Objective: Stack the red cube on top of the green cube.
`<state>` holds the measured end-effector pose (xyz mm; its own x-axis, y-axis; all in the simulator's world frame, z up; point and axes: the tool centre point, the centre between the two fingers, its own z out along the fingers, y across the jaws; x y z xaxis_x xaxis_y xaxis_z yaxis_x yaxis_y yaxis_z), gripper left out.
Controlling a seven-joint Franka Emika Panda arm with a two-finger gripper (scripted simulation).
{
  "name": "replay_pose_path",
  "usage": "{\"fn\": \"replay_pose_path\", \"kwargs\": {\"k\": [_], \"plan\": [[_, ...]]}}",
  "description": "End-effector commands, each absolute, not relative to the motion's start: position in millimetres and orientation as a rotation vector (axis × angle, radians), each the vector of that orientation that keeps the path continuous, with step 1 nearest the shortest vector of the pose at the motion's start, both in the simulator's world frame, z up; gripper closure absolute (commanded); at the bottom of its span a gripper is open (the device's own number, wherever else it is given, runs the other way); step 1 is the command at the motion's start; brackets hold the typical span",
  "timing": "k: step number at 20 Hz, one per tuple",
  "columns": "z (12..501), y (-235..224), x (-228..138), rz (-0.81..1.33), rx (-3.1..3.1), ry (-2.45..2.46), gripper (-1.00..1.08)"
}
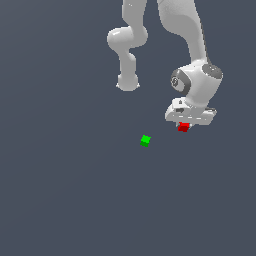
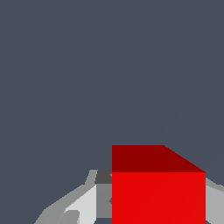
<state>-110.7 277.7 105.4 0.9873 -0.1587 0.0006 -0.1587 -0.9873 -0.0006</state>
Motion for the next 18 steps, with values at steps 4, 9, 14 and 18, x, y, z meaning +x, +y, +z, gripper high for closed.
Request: {"fn": "replay_pose_path", "kwargs": {"k": [4, 9, 14, 18], "plan": [[120, 277, -110, 0.0, -3.132, 0.251, 1.08], [117, 274, -110, -0.001, -3.131, 0.251, 1.08], [111, 253, -106, -0.001, -3.131, 0.251, 1.08], [102, 223, -101, -0.001, -3.131, 0.251, 1.08]]}}
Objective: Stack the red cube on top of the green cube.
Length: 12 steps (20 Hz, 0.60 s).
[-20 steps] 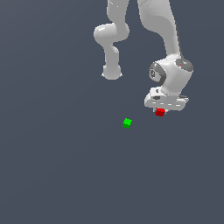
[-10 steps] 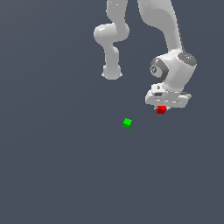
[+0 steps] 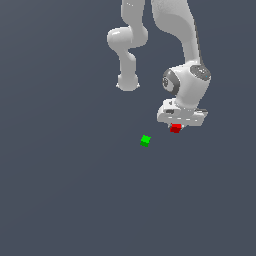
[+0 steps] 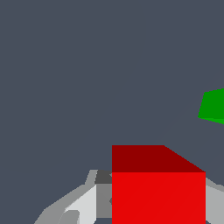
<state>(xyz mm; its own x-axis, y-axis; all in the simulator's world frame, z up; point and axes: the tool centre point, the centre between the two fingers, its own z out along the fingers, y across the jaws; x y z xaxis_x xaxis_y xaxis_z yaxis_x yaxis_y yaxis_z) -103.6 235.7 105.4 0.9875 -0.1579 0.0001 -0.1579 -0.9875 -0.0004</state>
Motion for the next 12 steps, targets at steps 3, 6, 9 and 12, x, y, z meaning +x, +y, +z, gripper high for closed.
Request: {"fn": "replay_pose_path", "kwargs": {"k": [3, 6, 9, 12], "plan": [[93, 194, -96, -0.001, -3.131, 0.251, 1.08], [84, 162, -90, -0.001, -3.132, 0.252, 1.08], [76, 136, -85, -0.001, -3.132, 0.252, 1.08], [70, 117, -81, -0.001, -3.132, 0.252, 1.08]]}}
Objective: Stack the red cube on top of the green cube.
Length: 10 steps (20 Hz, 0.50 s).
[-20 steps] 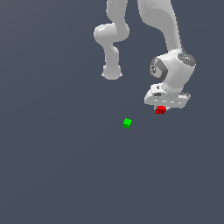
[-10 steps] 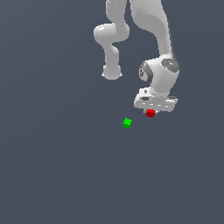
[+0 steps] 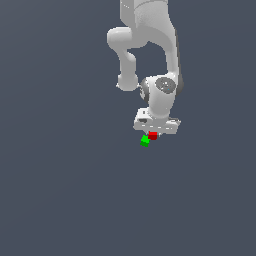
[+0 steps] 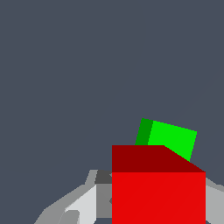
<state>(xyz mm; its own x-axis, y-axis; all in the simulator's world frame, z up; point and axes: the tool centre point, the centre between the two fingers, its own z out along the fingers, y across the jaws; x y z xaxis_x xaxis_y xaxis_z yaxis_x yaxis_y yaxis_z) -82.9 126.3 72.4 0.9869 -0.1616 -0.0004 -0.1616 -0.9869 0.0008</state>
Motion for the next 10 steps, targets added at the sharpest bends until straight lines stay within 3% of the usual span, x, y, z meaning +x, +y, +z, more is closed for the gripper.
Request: {"fn": "replay_pose_path", "kwargs": {"k": [1, 8, 9, 10], "plan": [[68, 112, -79, 0.001, 3.131, -0.251, 1.08], [63, 95, -75, 0.001, 3.131, -0.251, 1.08], [63, 95, -75, 0.001, 3.131, -0.251, -0.92], [63, 95, -75, 0.001, 3.131, -0.251, -0.92]]}}
